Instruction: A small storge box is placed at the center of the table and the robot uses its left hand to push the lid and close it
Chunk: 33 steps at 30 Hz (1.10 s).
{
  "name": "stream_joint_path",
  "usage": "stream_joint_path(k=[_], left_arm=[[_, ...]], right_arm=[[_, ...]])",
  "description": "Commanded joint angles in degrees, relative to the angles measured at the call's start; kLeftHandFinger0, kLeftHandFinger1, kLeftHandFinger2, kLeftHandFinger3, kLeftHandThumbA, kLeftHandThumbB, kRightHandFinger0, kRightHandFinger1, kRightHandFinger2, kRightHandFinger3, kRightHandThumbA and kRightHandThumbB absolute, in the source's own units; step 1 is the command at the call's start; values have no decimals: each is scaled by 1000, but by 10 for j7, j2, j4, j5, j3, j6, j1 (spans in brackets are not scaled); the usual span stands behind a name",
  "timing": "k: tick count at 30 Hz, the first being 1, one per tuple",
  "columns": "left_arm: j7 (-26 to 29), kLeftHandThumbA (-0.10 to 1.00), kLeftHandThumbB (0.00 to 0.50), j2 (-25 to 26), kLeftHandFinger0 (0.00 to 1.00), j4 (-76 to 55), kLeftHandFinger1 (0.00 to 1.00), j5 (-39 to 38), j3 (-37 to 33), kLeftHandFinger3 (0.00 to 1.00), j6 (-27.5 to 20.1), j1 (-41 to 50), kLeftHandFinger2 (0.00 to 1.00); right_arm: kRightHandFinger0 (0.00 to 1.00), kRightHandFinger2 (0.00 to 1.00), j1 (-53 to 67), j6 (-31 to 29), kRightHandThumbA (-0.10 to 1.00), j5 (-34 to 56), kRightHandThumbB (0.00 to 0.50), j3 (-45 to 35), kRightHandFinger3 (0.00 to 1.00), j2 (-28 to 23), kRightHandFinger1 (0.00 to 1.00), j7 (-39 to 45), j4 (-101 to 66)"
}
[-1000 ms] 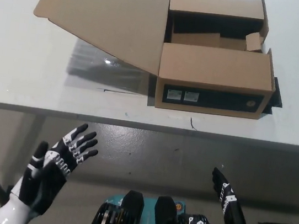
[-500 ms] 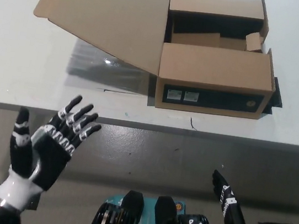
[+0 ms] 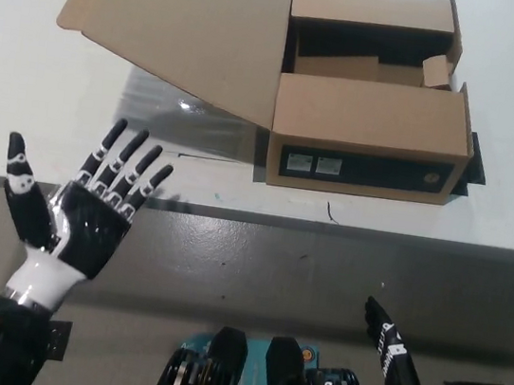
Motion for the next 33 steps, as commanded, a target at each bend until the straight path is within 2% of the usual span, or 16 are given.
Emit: stream_joint_path(k=[1, 10, 17, 23, 27, 33], left_arm=[[-26, 1000, 357, -6, 1000, 29, 1000, -93, 34, 1000, 59, -43, 1000], [-37, 1000, 363, -6, 1000, 84, 1000, -65, 48, 1000, 67, -76, 1000], [-38, 1000, 365, -9, 1000, 136, 1000, -49, 49, 1000, 64, -117, 1000], [-60, 1000, 359, -9, 1000, 203, 1000, -24, 44, 1000, 50, -163, 1000], [-41, 1000, 377, -15, 1000, 223, 1000, 9, 33, 1000, 43, -193, 1000], [-32, 1000, 374, -27, 1000, 259, 1000, 26, 39, 1000, 42, -233, 1000]], right_arm=[[1000, 1000, -13, -49, 1000, -12, 310, 8, 1000, -4, 1000, -6, -13], [1000, 1000, -16, -49, 1000, -8, 299, 9, 1000, -6, 1000, -5, -13], [1000, 1000, -20, -49, 1000, -11, 296, 11, 1000, -5, 1000, -10, -10], [1000, 1000, -21, -49, 1000, -12, 287, 14, 1000, -7, 1000, -11, -11], [1000, 1000, -24, -49, 1000, -11, 302, 13, 1000, -5, 1000, -12, -9], [1000, 1000, -27, -49, 1000, -6, 290, 13, 1000, -4, 1000, -11, -7]])
